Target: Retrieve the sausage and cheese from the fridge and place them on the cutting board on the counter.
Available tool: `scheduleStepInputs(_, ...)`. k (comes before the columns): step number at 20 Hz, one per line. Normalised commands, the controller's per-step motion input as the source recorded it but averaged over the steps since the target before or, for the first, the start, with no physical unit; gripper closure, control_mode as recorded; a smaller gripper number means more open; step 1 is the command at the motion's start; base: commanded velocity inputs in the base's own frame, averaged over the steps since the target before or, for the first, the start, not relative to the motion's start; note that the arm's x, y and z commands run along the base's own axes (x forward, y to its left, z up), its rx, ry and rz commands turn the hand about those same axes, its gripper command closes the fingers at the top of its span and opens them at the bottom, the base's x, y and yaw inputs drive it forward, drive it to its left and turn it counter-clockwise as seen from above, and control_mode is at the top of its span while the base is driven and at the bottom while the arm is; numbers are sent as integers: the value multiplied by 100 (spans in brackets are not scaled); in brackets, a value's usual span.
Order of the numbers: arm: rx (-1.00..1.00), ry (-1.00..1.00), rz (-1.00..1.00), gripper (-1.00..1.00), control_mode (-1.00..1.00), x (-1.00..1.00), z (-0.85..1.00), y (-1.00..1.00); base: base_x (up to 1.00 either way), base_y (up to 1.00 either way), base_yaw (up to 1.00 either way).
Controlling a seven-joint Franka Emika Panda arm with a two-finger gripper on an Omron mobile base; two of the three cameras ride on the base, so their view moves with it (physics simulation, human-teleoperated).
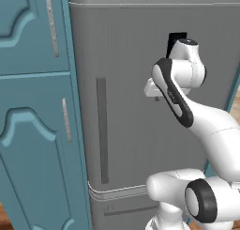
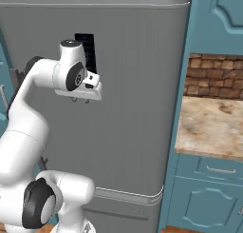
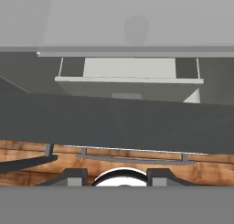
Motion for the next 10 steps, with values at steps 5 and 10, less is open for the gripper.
scheduleStepInputs(5, 0, 0, 0, -100, 100, 0, 0, 0, -3, 0, 0)
scheduleStepInputs(10, 0, 0, 0, -100, 100, 0, 0, 0, -27, 45, 1)
